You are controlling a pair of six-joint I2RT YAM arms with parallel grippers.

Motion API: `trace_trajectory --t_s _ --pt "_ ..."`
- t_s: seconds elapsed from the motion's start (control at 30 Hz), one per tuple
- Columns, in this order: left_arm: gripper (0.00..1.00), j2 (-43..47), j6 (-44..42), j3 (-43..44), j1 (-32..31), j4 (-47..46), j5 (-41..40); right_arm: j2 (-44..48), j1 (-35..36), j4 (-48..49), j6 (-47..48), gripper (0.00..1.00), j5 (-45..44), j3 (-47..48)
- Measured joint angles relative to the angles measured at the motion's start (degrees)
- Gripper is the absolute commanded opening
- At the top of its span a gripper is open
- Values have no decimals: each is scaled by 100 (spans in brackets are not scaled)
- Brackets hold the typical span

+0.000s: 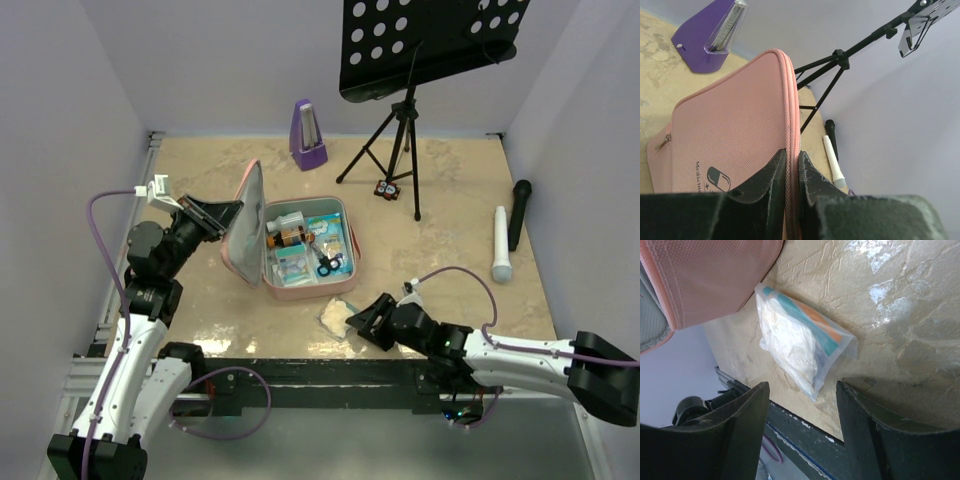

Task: Organize the medicine kit
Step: Pick up the medicine pouch from the center of the board.

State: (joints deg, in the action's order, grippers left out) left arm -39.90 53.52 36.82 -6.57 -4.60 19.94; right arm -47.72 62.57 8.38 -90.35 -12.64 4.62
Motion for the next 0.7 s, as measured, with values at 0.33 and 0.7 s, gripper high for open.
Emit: trace_trajectory --t_s 0.33,0.7 --pt "0 7 50 -48 0 -61 -2 -850 -7 916 -199 49 -136 -26" --pt "0 7 98 -105 0 -142 0 -1554 -151 1641 -131 31 -136 -20"
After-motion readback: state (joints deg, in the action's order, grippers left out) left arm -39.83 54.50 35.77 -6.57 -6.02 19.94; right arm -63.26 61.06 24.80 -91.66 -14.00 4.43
